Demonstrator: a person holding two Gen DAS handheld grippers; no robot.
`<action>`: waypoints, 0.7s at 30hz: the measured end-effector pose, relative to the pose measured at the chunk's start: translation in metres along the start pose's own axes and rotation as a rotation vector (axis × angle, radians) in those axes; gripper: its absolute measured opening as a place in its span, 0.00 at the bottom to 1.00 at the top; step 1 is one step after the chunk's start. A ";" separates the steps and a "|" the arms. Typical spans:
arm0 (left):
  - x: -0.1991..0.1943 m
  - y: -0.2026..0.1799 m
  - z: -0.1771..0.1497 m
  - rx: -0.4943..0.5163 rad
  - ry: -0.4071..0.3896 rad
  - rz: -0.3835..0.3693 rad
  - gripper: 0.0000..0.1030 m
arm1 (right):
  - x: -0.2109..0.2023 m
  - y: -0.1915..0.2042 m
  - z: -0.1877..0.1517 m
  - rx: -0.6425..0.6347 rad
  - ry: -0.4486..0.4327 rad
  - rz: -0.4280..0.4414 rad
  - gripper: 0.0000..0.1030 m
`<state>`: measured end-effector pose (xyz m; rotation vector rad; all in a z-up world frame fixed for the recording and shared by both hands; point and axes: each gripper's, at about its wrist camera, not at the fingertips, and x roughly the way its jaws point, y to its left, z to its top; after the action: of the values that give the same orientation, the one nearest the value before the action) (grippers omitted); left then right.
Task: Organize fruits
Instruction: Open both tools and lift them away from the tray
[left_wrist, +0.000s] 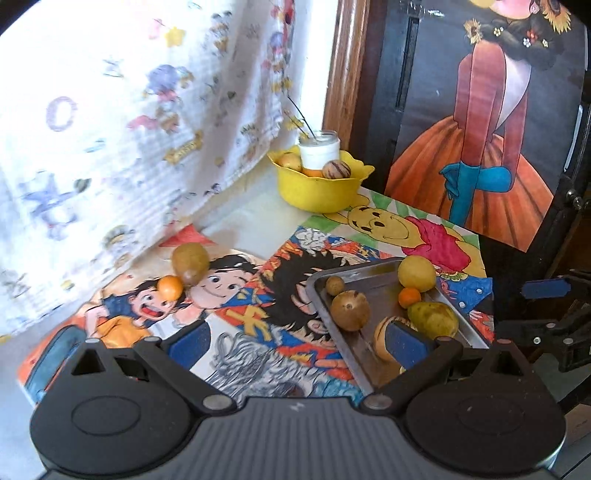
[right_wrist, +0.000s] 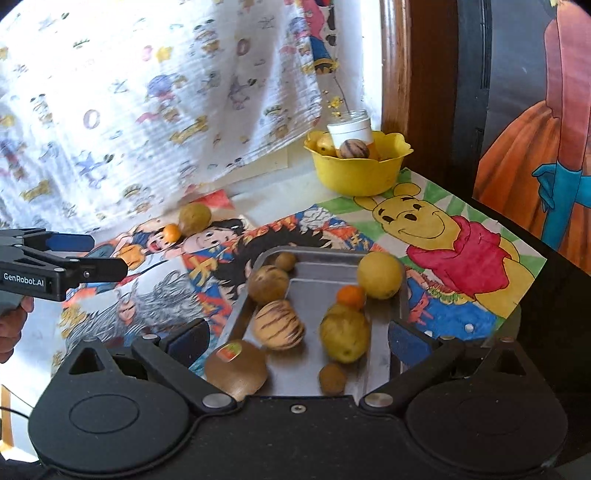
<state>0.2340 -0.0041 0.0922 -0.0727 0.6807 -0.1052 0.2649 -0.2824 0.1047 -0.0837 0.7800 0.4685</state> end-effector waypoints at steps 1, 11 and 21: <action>-0.005 0.003 -0.004 -0.001 -0.006 0.005 1.00 | -0.004 0.005 -0.001 -0.010 0.004 0.003 0.99; -0.034 0.055 -0.035 0.017 0.028 0.093 1.00 | -0.008 0.058 -0.008 -0.126 0.112 0.060 0.99; -0.041 0.112 -0.054 0.040 0.023 0.168 1.00 | 0.005 0.098 0.010 -0.189 0.173 0.130 0.99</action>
<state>0.1769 0.1105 0.0644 0.0237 0.7043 0.0417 0.2320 -0.1903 0.1177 -0.2526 0.9135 0.6647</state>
